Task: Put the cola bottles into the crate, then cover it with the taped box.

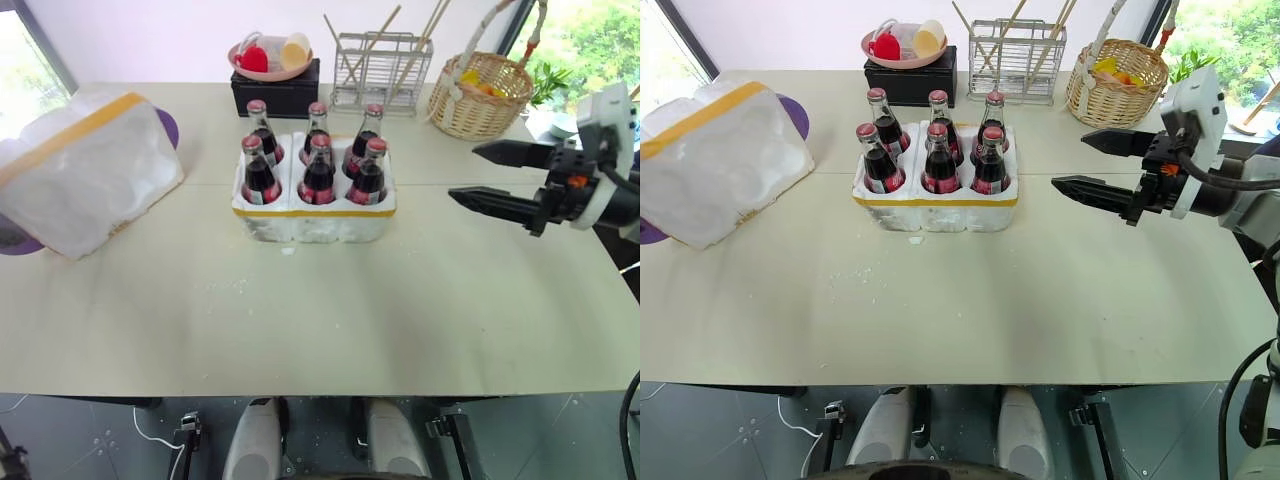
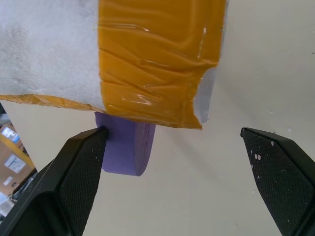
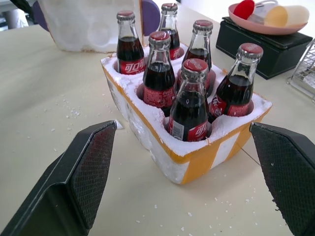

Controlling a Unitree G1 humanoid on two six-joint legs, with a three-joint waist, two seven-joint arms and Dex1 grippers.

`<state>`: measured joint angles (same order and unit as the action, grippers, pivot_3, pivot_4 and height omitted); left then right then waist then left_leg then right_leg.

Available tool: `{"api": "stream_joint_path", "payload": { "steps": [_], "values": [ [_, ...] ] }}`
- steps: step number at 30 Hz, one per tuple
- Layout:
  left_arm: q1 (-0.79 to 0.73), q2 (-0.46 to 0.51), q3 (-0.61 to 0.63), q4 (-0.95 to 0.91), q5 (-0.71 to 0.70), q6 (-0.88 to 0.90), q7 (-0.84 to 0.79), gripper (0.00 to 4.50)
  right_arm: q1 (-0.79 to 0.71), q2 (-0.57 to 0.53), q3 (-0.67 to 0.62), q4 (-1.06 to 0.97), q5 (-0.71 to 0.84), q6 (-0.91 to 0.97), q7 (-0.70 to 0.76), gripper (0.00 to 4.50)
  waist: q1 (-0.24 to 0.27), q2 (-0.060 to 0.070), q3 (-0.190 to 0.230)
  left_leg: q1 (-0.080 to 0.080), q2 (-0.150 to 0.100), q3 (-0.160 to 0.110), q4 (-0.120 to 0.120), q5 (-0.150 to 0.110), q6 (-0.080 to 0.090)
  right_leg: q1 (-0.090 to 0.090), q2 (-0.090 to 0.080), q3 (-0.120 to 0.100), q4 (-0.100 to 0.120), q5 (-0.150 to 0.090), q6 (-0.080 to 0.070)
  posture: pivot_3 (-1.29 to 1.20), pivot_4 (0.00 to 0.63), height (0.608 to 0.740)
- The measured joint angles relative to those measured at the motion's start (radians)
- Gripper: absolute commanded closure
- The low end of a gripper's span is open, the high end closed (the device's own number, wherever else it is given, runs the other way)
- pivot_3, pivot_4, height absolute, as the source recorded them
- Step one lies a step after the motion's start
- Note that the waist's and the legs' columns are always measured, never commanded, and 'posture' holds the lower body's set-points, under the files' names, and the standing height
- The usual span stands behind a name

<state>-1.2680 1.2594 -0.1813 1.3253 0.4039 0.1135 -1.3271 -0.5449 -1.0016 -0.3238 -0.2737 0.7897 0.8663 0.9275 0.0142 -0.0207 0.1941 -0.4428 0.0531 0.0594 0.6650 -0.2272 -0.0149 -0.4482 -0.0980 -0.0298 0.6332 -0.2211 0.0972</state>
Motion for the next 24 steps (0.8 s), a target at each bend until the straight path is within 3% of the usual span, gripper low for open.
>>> {"api": "stream_joint_path", "payload": {
  "steps": [10, 24],
  "values": [
    [0.036, -0.013, -0.021, 0.018, 0.045, -0.075, 0.173, 0.0, 0.02, 0.004, 0.005, -0.003, 0.003, 0.002, -0.023, 0.07, -0.001, 0.0, 0.0, 0.0, 0.0, 0.0, 0.0, 0.0, 0.0, 0.0, 0.0, -0.001, 0.0, 0.0, 0.0, 0.0, 0.15, 0.74],
    [-0.081, -0.041, -0.043, 0.029, 0.075, -0.025, 0.012, 0.0, 0.079, 0.003, -0.004, -0.059, 0.019, 0.014, -0.071, 0.07, -0.002, -0.001, 0.0, 0.0, 0.0, -0.001, 0.001, 0.0, 0.0, 0.001, 0.0, -0.001, 0.0, 0.0, 0.0, 0.0, 0.15, 0.74]
  ]
}}
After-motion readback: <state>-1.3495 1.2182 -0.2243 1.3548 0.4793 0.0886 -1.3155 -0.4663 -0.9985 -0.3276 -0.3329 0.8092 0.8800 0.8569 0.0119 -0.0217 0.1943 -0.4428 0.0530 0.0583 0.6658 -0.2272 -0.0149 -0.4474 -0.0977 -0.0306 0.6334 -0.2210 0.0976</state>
